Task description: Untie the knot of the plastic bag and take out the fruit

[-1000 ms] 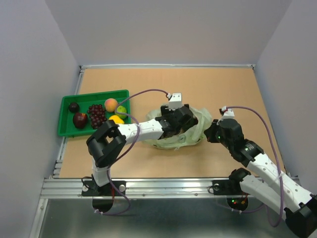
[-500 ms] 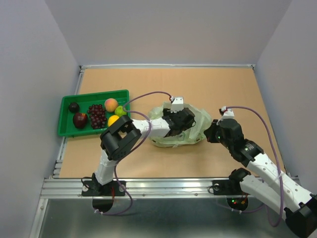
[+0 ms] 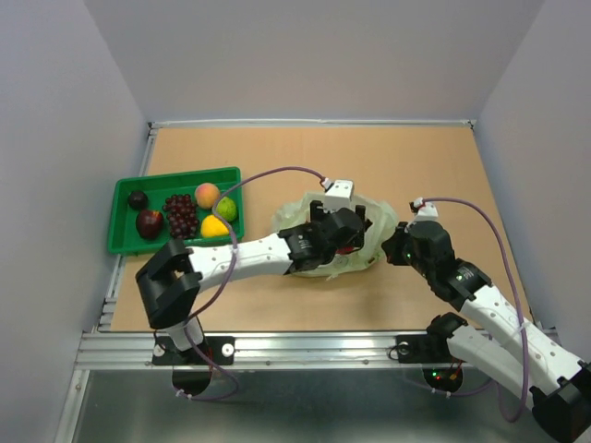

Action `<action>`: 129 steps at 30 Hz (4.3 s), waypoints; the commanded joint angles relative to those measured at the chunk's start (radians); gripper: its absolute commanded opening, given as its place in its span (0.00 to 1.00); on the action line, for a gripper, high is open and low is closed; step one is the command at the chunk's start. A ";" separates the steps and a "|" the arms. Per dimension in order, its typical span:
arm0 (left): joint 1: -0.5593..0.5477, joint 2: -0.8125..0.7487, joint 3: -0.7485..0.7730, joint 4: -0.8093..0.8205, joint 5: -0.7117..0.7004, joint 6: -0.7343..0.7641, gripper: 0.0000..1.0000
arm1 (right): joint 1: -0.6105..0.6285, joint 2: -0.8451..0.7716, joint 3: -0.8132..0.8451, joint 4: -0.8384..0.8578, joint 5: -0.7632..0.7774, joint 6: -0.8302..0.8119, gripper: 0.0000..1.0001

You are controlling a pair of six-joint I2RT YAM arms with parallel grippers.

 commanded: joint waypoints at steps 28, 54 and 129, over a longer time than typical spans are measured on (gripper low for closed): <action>1.265 -0.389 -0.199 0.001 0.404 0.020 0.28 | 0.006 -0.016 0.000 0.020 -0.004 -0.020 0.00; 1.224 -0.327 -0.081 -0.048 0.220 0.181 0.99 | 0.006 -0.018 0.013 0.020 -0.018 -0.032 0.01; -0.183 -0.258 -0.421 -0.342 -0.402 -0.724 0.99 | 0.006 0.008 0.003 0.036 -0.064 -0.034 0.01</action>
